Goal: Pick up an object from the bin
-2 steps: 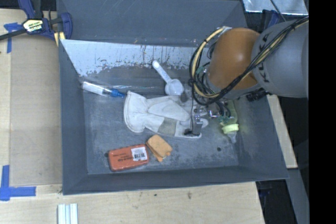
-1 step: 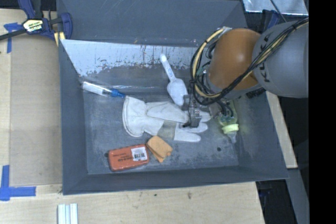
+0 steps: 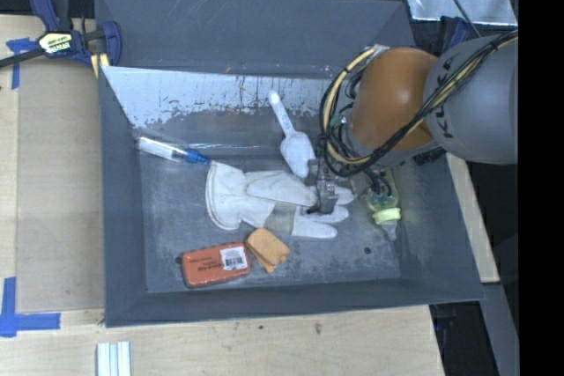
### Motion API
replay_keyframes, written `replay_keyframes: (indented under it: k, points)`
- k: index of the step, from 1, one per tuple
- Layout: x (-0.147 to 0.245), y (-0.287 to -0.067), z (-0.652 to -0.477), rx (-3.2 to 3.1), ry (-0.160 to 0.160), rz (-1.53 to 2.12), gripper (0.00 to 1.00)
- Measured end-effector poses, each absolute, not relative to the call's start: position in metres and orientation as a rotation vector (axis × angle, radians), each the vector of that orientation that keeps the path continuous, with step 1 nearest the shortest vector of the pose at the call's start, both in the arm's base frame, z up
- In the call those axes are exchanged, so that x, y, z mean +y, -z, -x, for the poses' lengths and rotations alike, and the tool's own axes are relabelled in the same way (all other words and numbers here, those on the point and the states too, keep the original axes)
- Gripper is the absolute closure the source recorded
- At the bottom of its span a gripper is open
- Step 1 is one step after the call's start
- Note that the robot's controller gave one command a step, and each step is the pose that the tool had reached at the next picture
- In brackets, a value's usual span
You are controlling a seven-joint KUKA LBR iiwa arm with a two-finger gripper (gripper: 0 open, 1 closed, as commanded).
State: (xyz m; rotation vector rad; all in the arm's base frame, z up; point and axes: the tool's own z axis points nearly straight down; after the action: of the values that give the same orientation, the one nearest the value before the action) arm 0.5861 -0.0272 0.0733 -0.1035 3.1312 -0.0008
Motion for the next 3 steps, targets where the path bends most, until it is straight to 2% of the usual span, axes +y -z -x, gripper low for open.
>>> replay_keyframes:
  k: [1, 3]
  points:
    - [-0.027, -0.077, -0.585, 3.133, 0.001, 0.103, 1.0]
    - [-0.027, -0.111, -0.586, 3.134, 0.001, 0.103, 1.0]
